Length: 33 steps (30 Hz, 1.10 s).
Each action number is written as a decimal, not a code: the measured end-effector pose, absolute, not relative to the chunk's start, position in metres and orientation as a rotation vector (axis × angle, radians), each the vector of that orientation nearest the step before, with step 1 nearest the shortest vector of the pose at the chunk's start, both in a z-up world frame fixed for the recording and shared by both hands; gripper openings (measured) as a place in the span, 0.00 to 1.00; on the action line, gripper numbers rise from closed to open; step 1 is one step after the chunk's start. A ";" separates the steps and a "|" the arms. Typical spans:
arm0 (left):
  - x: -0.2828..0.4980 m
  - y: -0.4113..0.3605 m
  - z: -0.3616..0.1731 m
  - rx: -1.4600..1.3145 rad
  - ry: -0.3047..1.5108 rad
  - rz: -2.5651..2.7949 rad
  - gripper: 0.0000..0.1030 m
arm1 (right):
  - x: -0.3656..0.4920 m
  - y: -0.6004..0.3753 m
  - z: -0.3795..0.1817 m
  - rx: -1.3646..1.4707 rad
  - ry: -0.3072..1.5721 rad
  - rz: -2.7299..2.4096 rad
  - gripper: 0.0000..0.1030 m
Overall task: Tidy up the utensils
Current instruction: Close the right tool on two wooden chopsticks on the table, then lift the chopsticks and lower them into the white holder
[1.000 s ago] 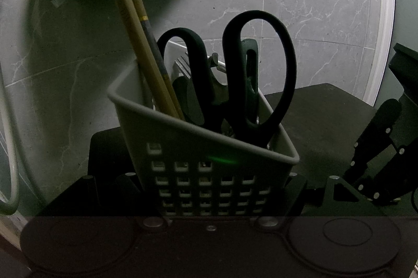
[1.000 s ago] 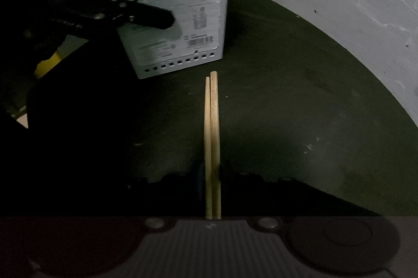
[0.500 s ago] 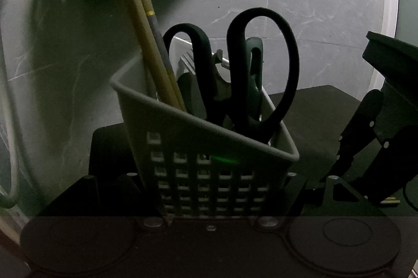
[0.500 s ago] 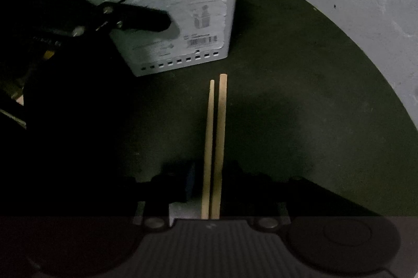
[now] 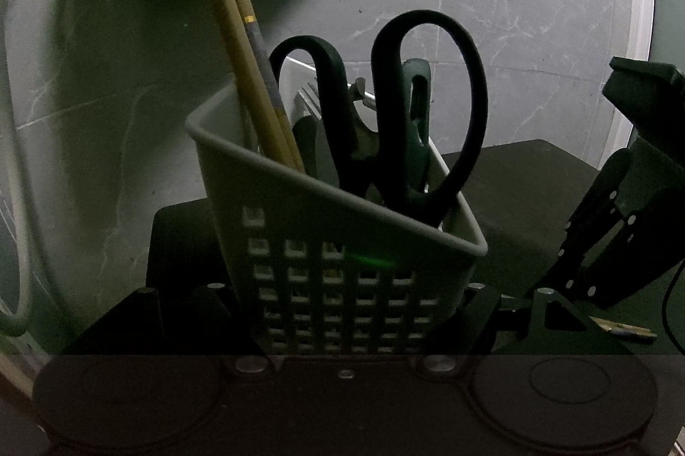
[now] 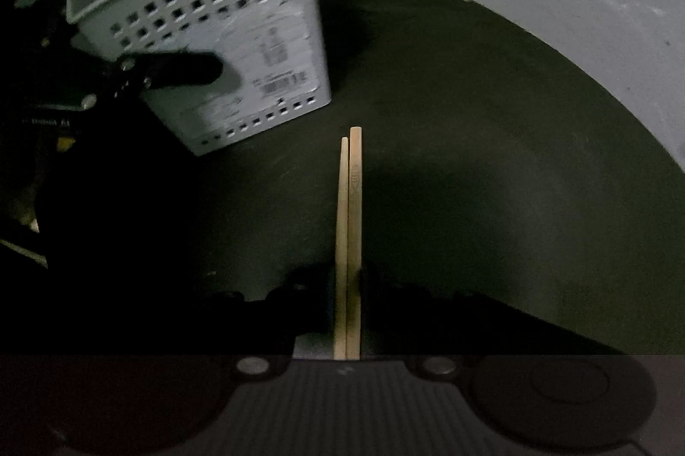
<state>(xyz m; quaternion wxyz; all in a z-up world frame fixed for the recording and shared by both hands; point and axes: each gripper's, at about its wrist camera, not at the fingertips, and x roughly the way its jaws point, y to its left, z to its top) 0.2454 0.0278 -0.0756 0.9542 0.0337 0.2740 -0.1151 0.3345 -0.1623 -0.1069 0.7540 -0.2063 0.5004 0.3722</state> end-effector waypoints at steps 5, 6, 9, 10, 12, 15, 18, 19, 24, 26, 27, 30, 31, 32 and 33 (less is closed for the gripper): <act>0.246 0.028 -0.075 0.071 0.557 -0.236 0.74 | 0.336 -0.182 -0.105 -0.299 1.055 0.791 0.13; 0.246 0.028 -0.075 0.071 0.557 -0.236 0.74 | 0.336 -0.186 -0.104 -0.267 1.044 0.786 0.13; 0.245 0.028 -0.075 0.073 0.557 -0.236 0.74 | 0.334 -0.198 -0.103 -0.180 1.002 0.772 0.13; 0.245 0.028 -0.075 0.074 0.558 -0.237 0.74 | 0.333 -0.201 -0.102 -0.151 0.990 0.766 0.13; 0.246 0.027 -0.075 0.077 0.558 -0.237 0.74 | 0.329 -0.207 -0.101 -0.103 0.953 0.768 0.13; 0.246 0.027 -0.075 0.078 0.558 -0.237 0.74 | 0.326 -0.214 -0.098 -0.023 0.895 0.769 0.13; 0.246 0.027 -0.075 0.078 0.558 -0.237 0.74 | 0.322 -0.223 -0.091 0.082 0.823 0.783 0.13; 0.247 0.027 -0.075 0.078 0.558 -0.237 0.74 | 0.321 -0.225 -0.090 0.117 0.797 0.793 0.13; 0.247 0.027 -0.075 0.083 0.559 -0.236 0.74 | 0.319 -0.235 -0.079 0.229 0.683 0.804 0.13; 0.247 0.026 -0.075 0.088 0.561 -0.236 0.74 | 0.320 -0.239 -0.076 0.264 0.648 0.801 0.13; 0.247 0.026 -0.075 0.090 0.562 -0.236 0.74 | 0.321 -0.239 -0.074 0.277 0.630 0.798 0.13; 0.247 0.026 -0.074 0.094 0.562 -0.238 0.74 | 0.321 -0.240 -0.068 0.303 0.586 0.795 0.13; 0.247 0.026 -0.074 0.094 0.562 -0.238 0.74 | 0.322 -0.240 -0.064 0.312 0.569 0.796 0.13; 0.248 0.026 -0.074 0.094 0.563 -0.238 0.74 | 0.322 -0.238 -0.061 0.315 0.556 0.795 0.13; 0.248 0.026 -0.074 0.093 0.563 -0.238 0.74 | 0.322 -0.237 -0.057 0.317 0.540 0.796 0.13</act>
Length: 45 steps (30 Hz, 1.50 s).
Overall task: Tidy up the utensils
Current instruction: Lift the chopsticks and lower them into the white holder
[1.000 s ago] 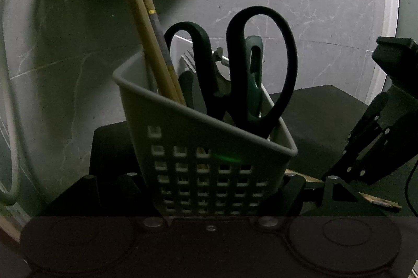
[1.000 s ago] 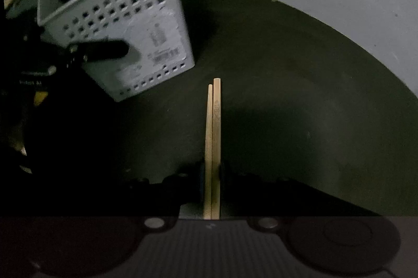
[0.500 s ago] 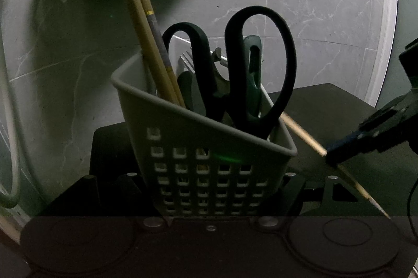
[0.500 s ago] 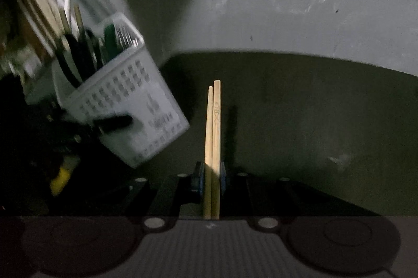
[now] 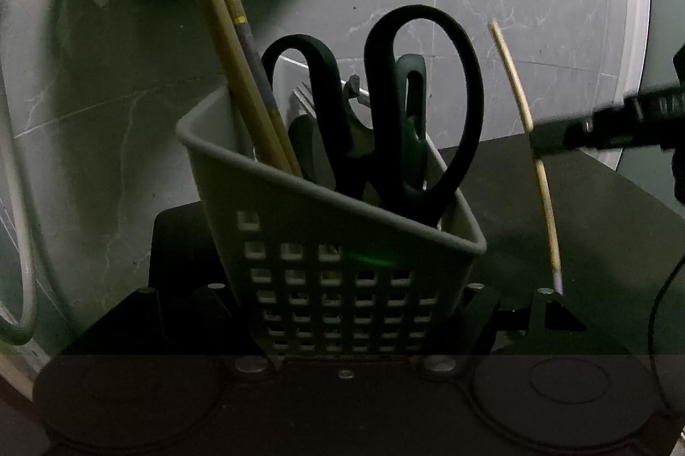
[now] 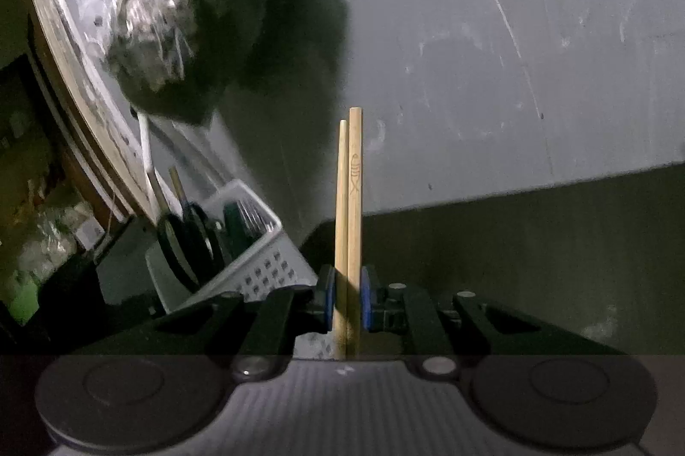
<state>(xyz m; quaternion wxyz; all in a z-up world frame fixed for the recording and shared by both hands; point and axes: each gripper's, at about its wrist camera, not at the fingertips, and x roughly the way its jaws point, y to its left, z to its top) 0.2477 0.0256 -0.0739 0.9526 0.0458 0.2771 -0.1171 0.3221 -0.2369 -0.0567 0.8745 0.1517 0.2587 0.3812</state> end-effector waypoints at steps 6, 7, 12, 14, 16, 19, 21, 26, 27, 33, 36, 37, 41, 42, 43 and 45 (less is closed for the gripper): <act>0.248 0.025 -0.075 0.090 0.565 -0.238 0.74 | 0.327 -0.231 -0.026 0.289 0.454 0.830 0.13; 0.248 0.026 -0.075 0.090 0.565 -0.238 0.74 | 0.328 -0.230 -0.021 0.286 0.440 0.835 0.13; 0.249 0.025 -0.076 0.089 0.564 -0.237 0.74 | 0.330 -0.222 0.011 0.245 0.358 0.873 0.14; 0.250 0.025 -0.077 0.089 0.562 -0.238 0.74 | 0.332 -0.217 0.027 0.219 0.323 0.896 0.14; 0.250 0.025 -0.077 0.088 0.561 -0.239 0.74 | 0.334 -0.212 0.045 0.186 0.283 0.919 0.14; 0.250 0.025 -0.078 0.089 0.559 -0.241 0.75 | 0.334 -0.207 0.068 0.145 0.223 0.953 0.14; 0.249 0.025 -0.078 0.088 0.558 -0.241 0.75 | 0.334 -0.201 0.082 0.129 0.186 0.975 0.14; 0.249 0.025 -0.078 0.084 0.553 -0.245 0.75 | 0.327 -0.184 0.106 0.124 0.105 1.025 0.14; 0.248 0.026 -0.078 0.082 0.552 -0.246 0.75 | 0.326 -0.181 0.108 0.129 0.094 1.032 0.14; 0.247 0.029 -0.080 0.079 0.551 -0.246 0.74 | 0.330 -0.153 0.103 0.155 0.056 1.024 0.14; 0.248 0.029 -0.081 0.079 0.552 -0.246 0.74 | 0.335 -0.141 0.094 0.182 0.071 1.023 0.14; 0.248 0.030 -0.081 0.080 0.553 -0.246 0.74 | 0.336 -0.138 0.089 0.182 0.075 1.021 0.14; 0.248 0.029 -0.081 0.079 0.552 -0.246 0.74 | 0.337 -0.129 0.074 0.163 0.097 1.010 0.14; 0.248 0.029 -0.081 0.079 0.552 -0.246 0.74 | 0.336 -0.128 0.070 0.156 0.102 1.007 0.14; 0.248 0.029 -0.081 0.079 0.552 -0.246 0.74 | 0.336 -0.127 0.067 0.153 0.111 1.006 0.14; 0.248 0.029 -0.081 0.079 0.552 -0.246 0.74 | 0.335 -0.125 0.061 0.148 0.123 1.002 0.14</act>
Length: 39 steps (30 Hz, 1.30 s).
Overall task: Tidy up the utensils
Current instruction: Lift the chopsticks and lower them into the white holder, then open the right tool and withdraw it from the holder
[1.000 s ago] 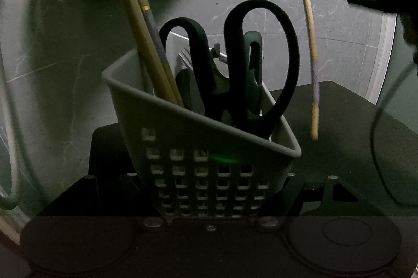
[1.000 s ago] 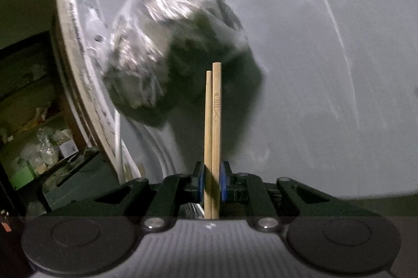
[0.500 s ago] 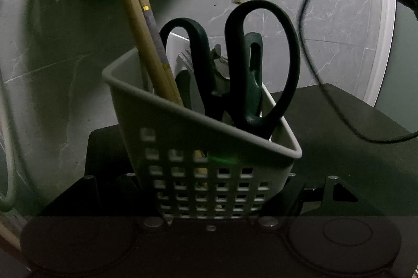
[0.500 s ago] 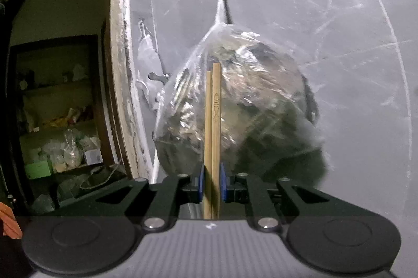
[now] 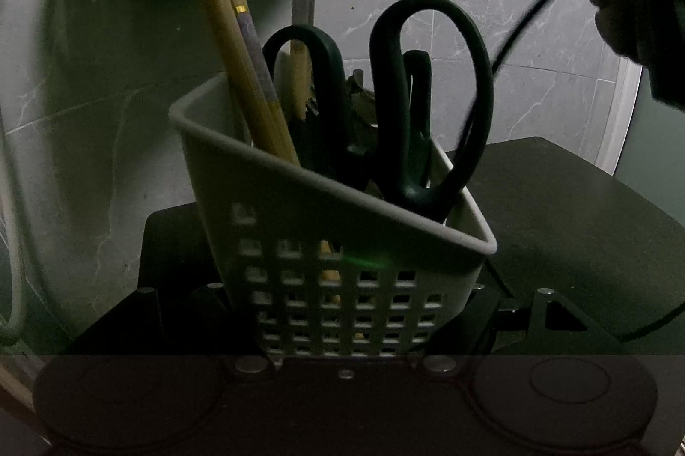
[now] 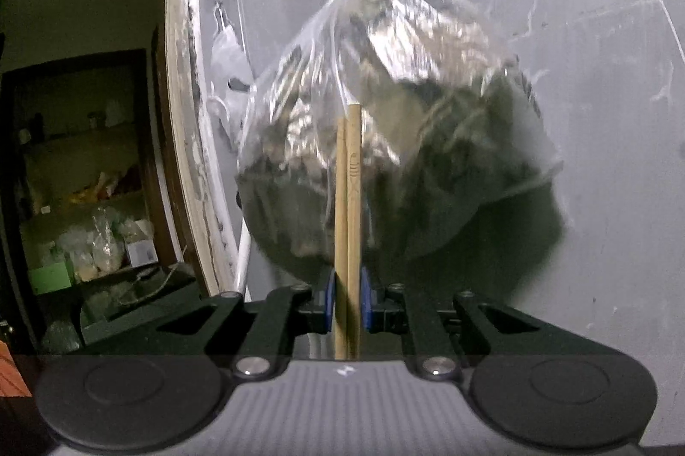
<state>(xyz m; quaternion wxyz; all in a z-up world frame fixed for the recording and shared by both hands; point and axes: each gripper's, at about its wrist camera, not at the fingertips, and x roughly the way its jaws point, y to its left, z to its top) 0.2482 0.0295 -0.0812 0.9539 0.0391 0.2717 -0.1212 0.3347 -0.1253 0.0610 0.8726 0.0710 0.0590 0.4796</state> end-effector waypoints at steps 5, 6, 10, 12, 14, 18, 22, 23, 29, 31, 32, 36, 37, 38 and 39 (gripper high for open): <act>0.248 0.030 -0.081 0.079 0.552 -0.246 0.75 | 0.336 -0.124 0.045 0.161 0.164 0.988 0.14; 0.248 0.030 -0.081 0.079 0.552 -0.246 0.75 | 0.335 -0.124 0.041 0.160 0.174 0.986 0.14; 0.249 0.030 -0.081 0.079 0.552 -0.246 0.75 | 0.334 -0.118 0.032 0.130 0.211 0.988 0.14; 0.249 0.031 -0.082 0.079 0.552 -0.246 0.75 | 0.332 -0.116 0.026 0.112 0.231 0.989 0.14; 0.249 0.031 -0.082 0.079 0.552 -0.245 0.75 | 0.330 -0.114 0.019 0.091 0.248 0.988 0.15; 0.249 0.033 -0.083 0.078 0.551 -0.242 0.75 | 0.329 -0.112 0.011 0.064 0.286 0.994 0.15; 0.250 0.031 -0.083 0.078 0.552 -0.239 0.75 | 0.327 -0.114 0.005 0.049 0.306 0.994 0.15; 0.250 0.031 -0.083 0.079 0.552 -0.240 0.75 | 0.327 -0.115 0.005 0.052 0.308 0.994 0.15; 0.247 0.028 -0.082 0.080 0.552 -0.239 0.75 | 0.323 -0.128 0.010 0.081 0.305 0.965 0.35; 0.247 0.028 -0.082 0.080 0.552 -0.239 0.75 | 0.320 -0.133 0.012 0.089 0.301 0.951 0.44; 0.247 0.028 -0.082 0.079 0.552 -0.239 0.75 | 0.317 -0.137 0.014 0.092 0.297 0.941 0.50; 0.248 0.027 -0.082 0.076 0.553 -0.236 0.75 | 0.309 -0.151 0.019 0.115 0.283 0.897 0.64; 0.248 0.027 -0.082 0.076 0.553 -0.235 0.75 | 0.306 -0.156 0.020 0.125 0.278 0.877 0.71; 0.249 0.026 -0.081 0.077 0.554 -0.235 0.75 | 0.304 -0.161 0.020 0.136 0.274 0.861 0.76; 0.249 0.026 -0.081 0.076 0.554 -0.234 0.75 | 0.300 -0.166 0.020 0.149 0.270 0.833 0.78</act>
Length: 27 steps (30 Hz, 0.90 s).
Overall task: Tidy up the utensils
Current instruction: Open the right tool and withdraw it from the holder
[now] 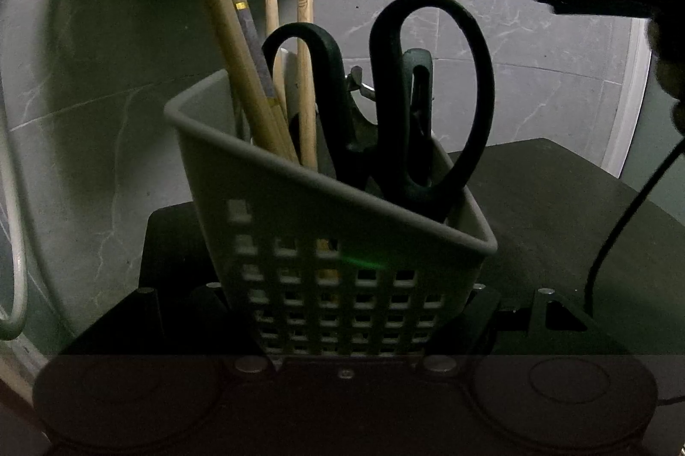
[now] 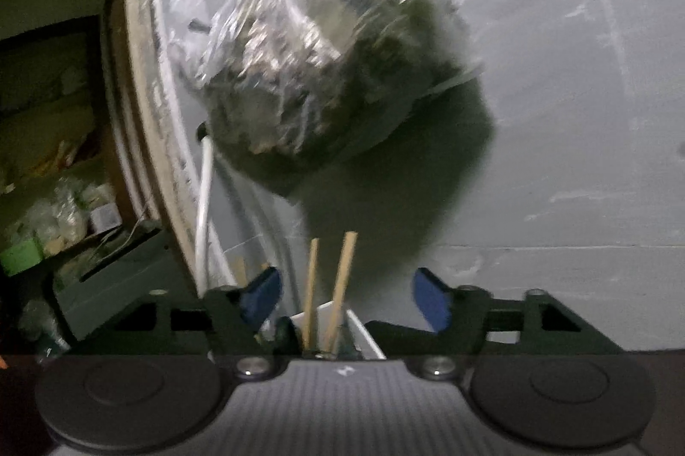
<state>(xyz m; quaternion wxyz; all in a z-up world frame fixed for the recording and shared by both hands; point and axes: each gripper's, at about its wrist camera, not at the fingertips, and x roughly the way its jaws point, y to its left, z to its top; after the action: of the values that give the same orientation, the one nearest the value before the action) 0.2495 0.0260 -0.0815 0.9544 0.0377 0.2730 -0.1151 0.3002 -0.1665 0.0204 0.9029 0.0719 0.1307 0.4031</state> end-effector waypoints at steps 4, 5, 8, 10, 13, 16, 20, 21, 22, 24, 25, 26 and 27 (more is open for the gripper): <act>0.251 0.024 -0.081 0.076 0.556 -0.227 0.75 | 0.283 -0.185 0.019 0.171 0.246 0.718 0.84; 0.251 0.023 -0.081 0.076 0.556 -0.224 0.75 | 0.279 -0.189 0.018 0.176 0.245 0.697 0.86; 0.252 0.021 -0.081 0.073 0.557 -0.212 0.75 | 0.268 -0.201 0.013 0.200 0.260 0.665 0.90; 0.251 0.020 -0.080 0.065 0.556 -0.199 0.75 | 0.261 -0.207 0.008 0.210 0.274 0.651 0.94; 0.246 0.018 -0.077 0.054 0.546 -0.179 0.82 | 0.255 -0.212 0.002 0.204 0.298 0.643 0.97; 0.240 0.015 -0.075 0.052 0.531 -0.158 0.85 | 0.248 -0.218 -0.005 0.206 0.315 0.633 1.00; 0.231 0.013 -0.074 0.030 0.533 -0.135 0.86 | 0.240 -0.223 -0.009 0.217 0.331 0.622 1.00; 0.229 0.013 -0.074 0.027 0.534 -0.131 0.86 | 0.238 -0.224 -0.009 0.217 0.330 0.621 1.00; 0.227 0.013 -0.073 0.024 0.535 -0.127 0.86 | 0.237 -0.224 -0.009 0.218 0.332 0.617 1.00; 0.220 0.012 -0.069 0.018 0.529 -0.124 0.86 | 0.233 -0.225 -0.009 0.227 0.334 0.603 1.00; 0.218 0.012 -0.068 0.015 0.525 -0.124 0.86 | 0.231 -0.225 -0.009 0.232 0.333 0.597 1.00; 0.215 0.013 -0.066 0.011 0.521 -0.122 0.86 | 0.229 -0.224 -0.009 0.235 0.334 0.590 1.00; 0.212 0.014 -0.065 0.007 0.516 -0.118 0.86 | 0.227 -0.224 -0.009 0.236 0.336 0.586 1.00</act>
<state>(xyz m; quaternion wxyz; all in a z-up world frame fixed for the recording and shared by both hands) 0.2117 0.0139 -0.0646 0.9651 0.0033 0.2552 -0.0584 0.2269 -0.2242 -0.0093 0.9367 0.1157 0.1642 0.2867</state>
